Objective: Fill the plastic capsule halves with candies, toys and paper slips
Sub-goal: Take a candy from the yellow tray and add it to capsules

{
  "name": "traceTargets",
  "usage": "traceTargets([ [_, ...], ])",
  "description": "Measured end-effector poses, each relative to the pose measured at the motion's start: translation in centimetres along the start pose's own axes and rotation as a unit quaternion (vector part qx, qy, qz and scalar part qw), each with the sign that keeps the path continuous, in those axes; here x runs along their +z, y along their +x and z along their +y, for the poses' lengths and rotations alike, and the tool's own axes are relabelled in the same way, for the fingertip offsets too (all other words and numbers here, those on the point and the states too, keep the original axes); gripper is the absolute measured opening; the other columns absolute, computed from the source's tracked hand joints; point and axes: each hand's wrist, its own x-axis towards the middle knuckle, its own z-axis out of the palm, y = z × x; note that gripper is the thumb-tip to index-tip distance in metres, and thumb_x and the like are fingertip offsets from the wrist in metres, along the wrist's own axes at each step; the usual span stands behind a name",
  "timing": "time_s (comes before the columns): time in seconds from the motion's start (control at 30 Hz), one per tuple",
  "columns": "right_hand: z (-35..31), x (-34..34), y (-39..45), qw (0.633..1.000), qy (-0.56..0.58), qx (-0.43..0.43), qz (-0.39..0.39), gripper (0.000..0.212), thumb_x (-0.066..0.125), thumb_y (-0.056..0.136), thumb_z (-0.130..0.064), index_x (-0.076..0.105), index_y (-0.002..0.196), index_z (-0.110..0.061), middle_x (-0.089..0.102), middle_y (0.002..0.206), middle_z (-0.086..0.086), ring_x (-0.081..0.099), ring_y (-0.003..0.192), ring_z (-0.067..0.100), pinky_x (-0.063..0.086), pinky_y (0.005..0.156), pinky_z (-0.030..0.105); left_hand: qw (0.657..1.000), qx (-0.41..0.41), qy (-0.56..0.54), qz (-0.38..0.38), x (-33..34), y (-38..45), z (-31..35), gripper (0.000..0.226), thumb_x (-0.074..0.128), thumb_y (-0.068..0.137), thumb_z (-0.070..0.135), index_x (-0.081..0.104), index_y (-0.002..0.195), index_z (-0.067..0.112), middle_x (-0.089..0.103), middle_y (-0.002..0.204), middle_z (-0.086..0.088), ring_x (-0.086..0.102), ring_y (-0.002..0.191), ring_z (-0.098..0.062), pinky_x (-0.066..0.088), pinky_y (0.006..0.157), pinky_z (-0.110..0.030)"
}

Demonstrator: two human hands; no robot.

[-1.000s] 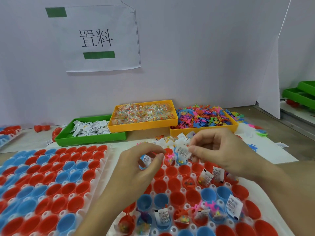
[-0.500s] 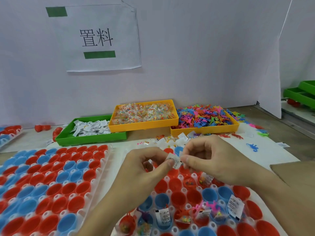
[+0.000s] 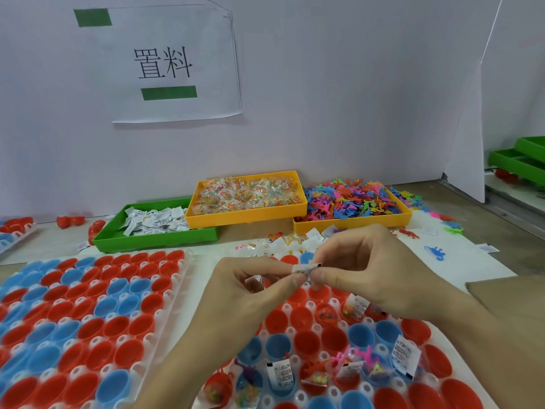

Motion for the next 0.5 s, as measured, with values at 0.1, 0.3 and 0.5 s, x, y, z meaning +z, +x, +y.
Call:
traceTargets([
  [0.1, -0.1, -0.2, 0.0, 1.000, -0.014, -0.003, 0.028, 0.014, 0.078, 0.074, -0.021, 0.077, 0.087, -0.014, 0.078, 0.082, 0.003, 0.076, 0.076, 0.019, 0.059, 0.072, 0.022, 1.000, 0.004, 0.021, 0.020, -0.1, 0.1, -0.2, 0.015, 0.076, 0.070, 0.039, 0.081, 0.082, 0.030, 0.075, 0.077, -0.003, 0.063, 0.078, -0.036, 0.046, 0.064, -0.051],
  [0.3, -0.1, -1.9, -0.2, 0.975, -0.221, -0.002, 0.029, 0.013, 0.084, 0.078, -0.015, 0.080, 0.078, -0.027, 0.075, 0.077, -0.013, 0.066, 0.070, 0.003, 0.049, 0.061, 0.017, 0.998, 0.004, 0.047, 0.045, -0.9, 0.4, -0.4, 0.013, 0.072, 0.072, 0.036, 0.077, 0.083, 0.031, 0.074, 0.077, 0.004, 0.068, 0.076, -0.017, 0.050, 0.063, -0.028],
  [0.5, 0.4, -1.8, -0.4, 0.949, -0.307, 0.059, -0.053, 0.015, 0.082, 0.082, -0.024, 0.076, 0.081, -0.038, 0.070, 0.080, -0.022, 0.064, 0.078, 0.001, 0.050, 0.070, 0.017, 0.998, 0.009, 0.052, 0.045, -1.2, 0.5, -0.7, 0.012, 0.073, 0.073, 0.033, 0.078, 0.081, 0.025, 0.073, 0.076, 0.004, 0.064, 0.071, -0.009, 0.046, 0.058, -0.018],
])
